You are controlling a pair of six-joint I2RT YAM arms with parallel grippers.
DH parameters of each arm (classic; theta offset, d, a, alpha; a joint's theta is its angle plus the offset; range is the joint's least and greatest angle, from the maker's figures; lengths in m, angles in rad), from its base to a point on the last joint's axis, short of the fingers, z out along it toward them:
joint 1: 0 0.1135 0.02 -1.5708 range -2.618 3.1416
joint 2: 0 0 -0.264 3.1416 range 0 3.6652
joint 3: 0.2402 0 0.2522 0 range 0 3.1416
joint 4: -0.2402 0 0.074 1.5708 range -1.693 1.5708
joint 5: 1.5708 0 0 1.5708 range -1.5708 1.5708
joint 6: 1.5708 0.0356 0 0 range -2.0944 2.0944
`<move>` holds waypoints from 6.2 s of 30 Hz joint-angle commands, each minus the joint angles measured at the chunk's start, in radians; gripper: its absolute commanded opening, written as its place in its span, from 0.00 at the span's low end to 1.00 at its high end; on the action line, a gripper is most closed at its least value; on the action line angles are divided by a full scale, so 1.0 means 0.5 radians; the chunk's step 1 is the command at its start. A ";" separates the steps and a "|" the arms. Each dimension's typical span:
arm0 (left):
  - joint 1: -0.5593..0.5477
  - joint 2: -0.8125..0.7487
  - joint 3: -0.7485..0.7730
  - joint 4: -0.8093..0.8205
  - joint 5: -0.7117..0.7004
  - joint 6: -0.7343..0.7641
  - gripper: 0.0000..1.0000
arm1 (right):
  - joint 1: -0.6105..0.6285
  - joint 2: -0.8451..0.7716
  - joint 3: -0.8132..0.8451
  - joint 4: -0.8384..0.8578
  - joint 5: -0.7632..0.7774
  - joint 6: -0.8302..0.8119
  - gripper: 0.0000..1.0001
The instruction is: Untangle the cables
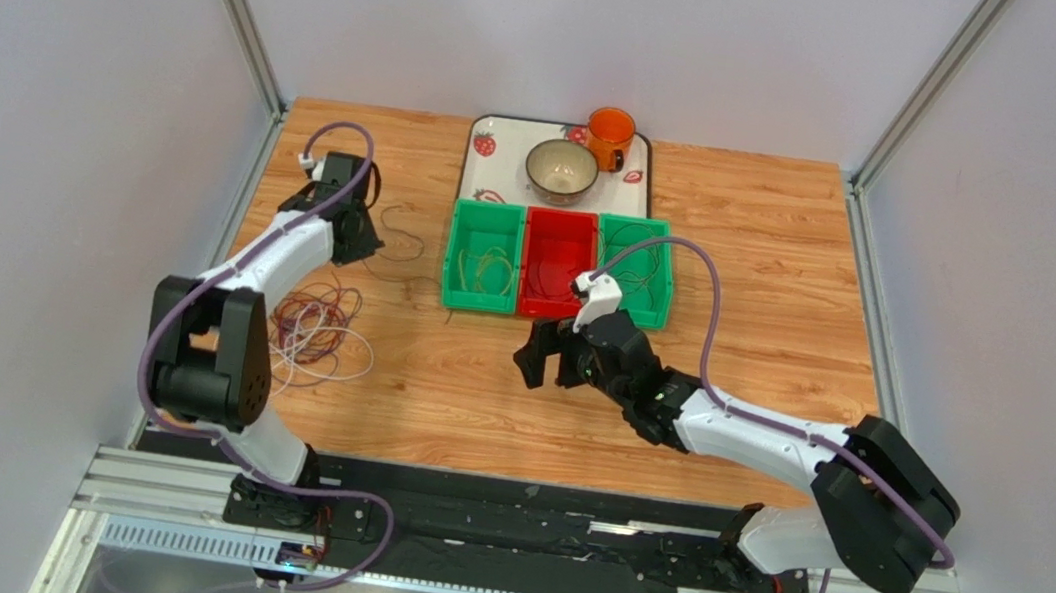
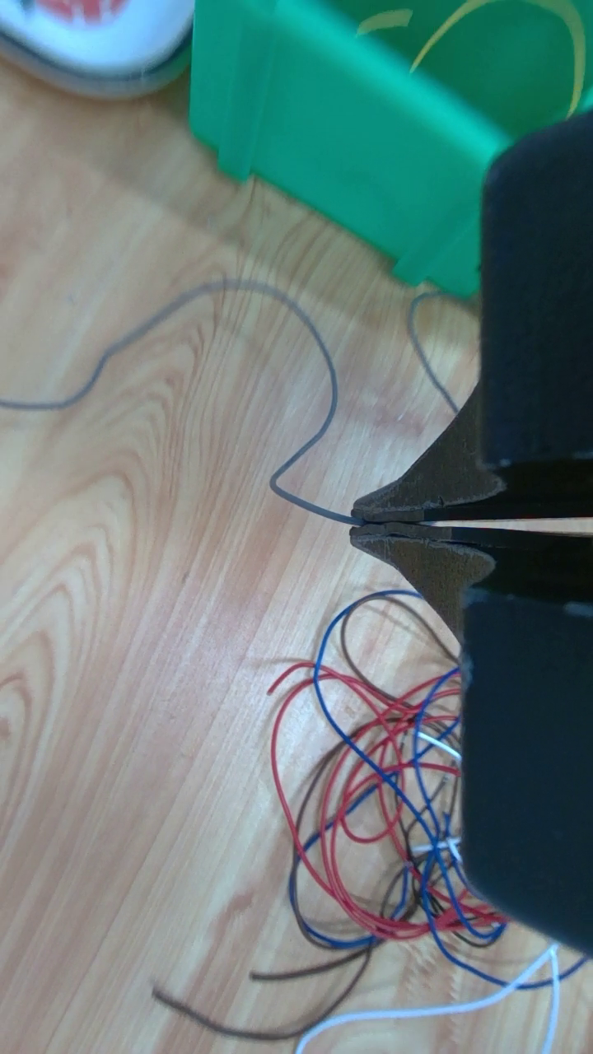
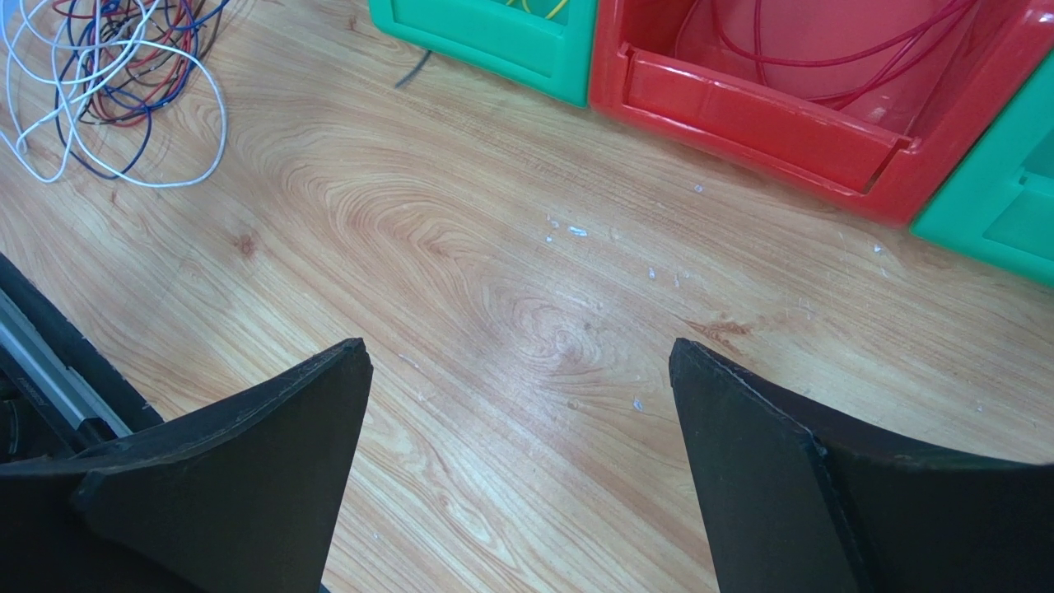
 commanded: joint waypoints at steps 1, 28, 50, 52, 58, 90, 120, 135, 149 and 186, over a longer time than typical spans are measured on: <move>-0.040 -0.300 0.093 -0.099 0.019 0.032 0.00 | 0.004 0.006 0.081 0.059 0.018 -0.029 0.96; -0.424 -0.478 1.106 -0.884 0.524 -0.042 0.00 | 0.004 -0.070 0.017 0.099 0.110 0.007 0.96; -0.424 -0.043 0.968 -0.755 0.513 -0.023 0.00 | 0.004 -0.033 0.054 0.056 0.104 0.007 0.96; -0.424 0.007 1.007 -0.755 0.482 0.007 0.00 | 0.007 -0.030 0.054 0.056 0.104 0.010 0.96; -0.424 0.184 1.176 -0.798 0.228 0.124 0.00 | 0.007 -0.015 0.066 0.044 0.107 0.010 0.96; -0.712 0.424 1.045 -0.498 -0.380 -0.029 0.00 | 0.001 0.003 0.085 0.035 0.107 0.010 0.96; -0.930 0.679 1.066 -0.755 -0.386 -0.125 0.03 | 0.004 -0.012 0.078 0.029 0.101 0.007 0.96; -0.970 0.556 1.078 -0.749 -0.279 -0.032 0.59 | 0.004 -0.012 0.078 0.029 0.107 0.007 0.96; -0.985 0.243 1.100 -0.813 -0.196 0.108 0.55 | 0.004 -0.012 0.075 0.029 0.110 0.010 0.96; -0.964 -2.165 -0.168 -1.172 -0.690 0.112 0.94 | 0.213 0.757 1.153 -0.645 -0.271 -0.106 0.93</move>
